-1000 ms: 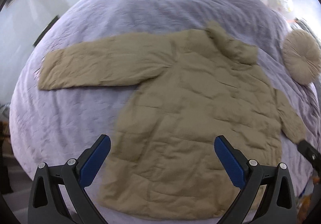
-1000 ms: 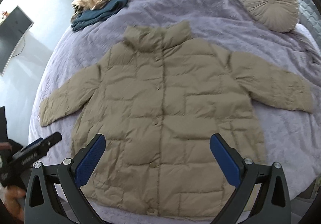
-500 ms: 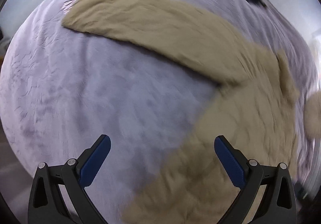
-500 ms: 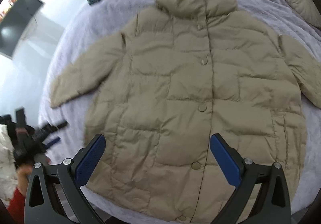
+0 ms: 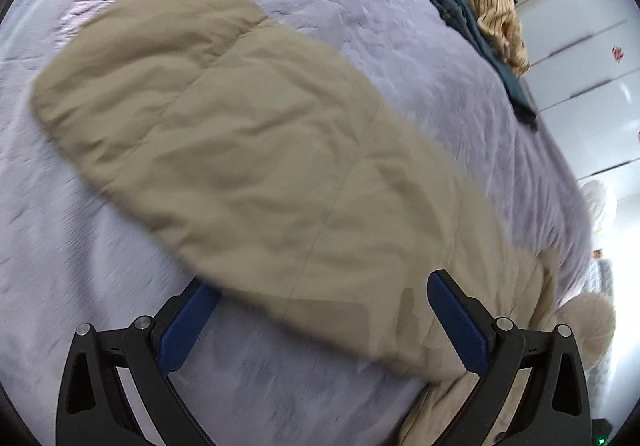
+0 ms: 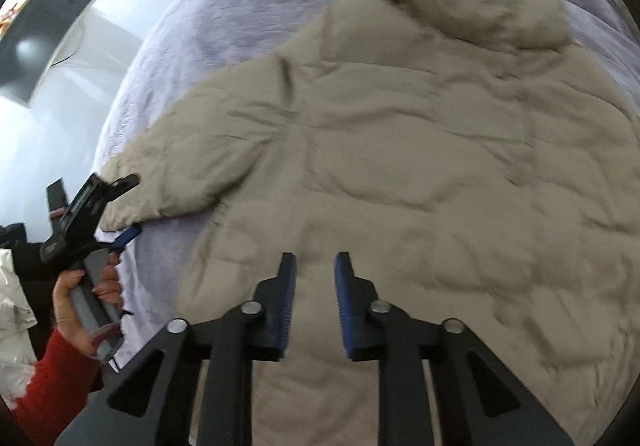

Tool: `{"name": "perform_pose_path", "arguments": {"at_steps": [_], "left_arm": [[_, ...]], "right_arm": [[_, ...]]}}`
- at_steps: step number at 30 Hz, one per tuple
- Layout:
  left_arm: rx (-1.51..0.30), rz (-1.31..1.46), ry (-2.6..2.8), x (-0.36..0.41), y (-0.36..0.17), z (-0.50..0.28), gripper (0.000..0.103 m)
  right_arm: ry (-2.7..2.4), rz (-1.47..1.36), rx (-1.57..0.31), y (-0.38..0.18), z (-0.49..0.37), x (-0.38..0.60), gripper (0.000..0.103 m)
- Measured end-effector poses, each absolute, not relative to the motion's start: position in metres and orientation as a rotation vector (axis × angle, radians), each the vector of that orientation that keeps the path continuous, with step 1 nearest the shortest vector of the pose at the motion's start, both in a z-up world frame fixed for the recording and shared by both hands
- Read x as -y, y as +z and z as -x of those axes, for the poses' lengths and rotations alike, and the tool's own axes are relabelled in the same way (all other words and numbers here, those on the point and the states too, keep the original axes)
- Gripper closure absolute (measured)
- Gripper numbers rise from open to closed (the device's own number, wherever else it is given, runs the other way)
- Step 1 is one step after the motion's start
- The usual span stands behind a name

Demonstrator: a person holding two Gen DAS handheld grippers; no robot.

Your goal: Fold large clothes

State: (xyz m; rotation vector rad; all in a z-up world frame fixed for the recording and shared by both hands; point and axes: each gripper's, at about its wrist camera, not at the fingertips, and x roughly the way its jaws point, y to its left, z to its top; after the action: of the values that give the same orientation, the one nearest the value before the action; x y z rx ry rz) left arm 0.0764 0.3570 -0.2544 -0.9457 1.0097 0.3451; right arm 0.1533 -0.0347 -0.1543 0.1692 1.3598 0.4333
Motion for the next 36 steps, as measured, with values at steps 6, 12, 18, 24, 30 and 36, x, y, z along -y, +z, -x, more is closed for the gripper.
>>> {"name": "perform_pose_path", "arguments": {"at_steps": [6, 12, 18, 24, 30, 36], "left_arm": [[-0.886, 1.007, 0.348, -0.375, -0.257, -0.094, 0.001], [-0.872, 1.024, 0.348, -0.396, -0.261, -0.102, 0.087], [-0.802, 0.787, 0.235, -0.375, -0.2, -0.112, 0.087], [-0.724, 0.648, 0.02, -0.313, -0.129, -0.146, 0.087], [-0.695, 0.519, -0.211, -0.217, -0.083, -0.174, 0.087], [-0.847, 0.355, -0.418, -0.089, -0.107, -0.207, 0.087]], "right_arm": [[0.539, -0.191, -1.312, -0.167, -0.189, -0.016, 0.088], [0.572, -0.35, -1.326, -0.196, -0.219, -0.042, 0.091], [0.538, -0.414, -1.398, -0.245, -0.226, -0.059, 0.092], [0.564, -0.441, -1.425, -0.256, -0.239, -0.057, 0.095], [0.553, -0.439, -1.377, -0.215, -0.237, -0.007, 0.094], [0.325, -0.431, -1.275, -0.181, -0.219, 0.112, 0.094]]}}
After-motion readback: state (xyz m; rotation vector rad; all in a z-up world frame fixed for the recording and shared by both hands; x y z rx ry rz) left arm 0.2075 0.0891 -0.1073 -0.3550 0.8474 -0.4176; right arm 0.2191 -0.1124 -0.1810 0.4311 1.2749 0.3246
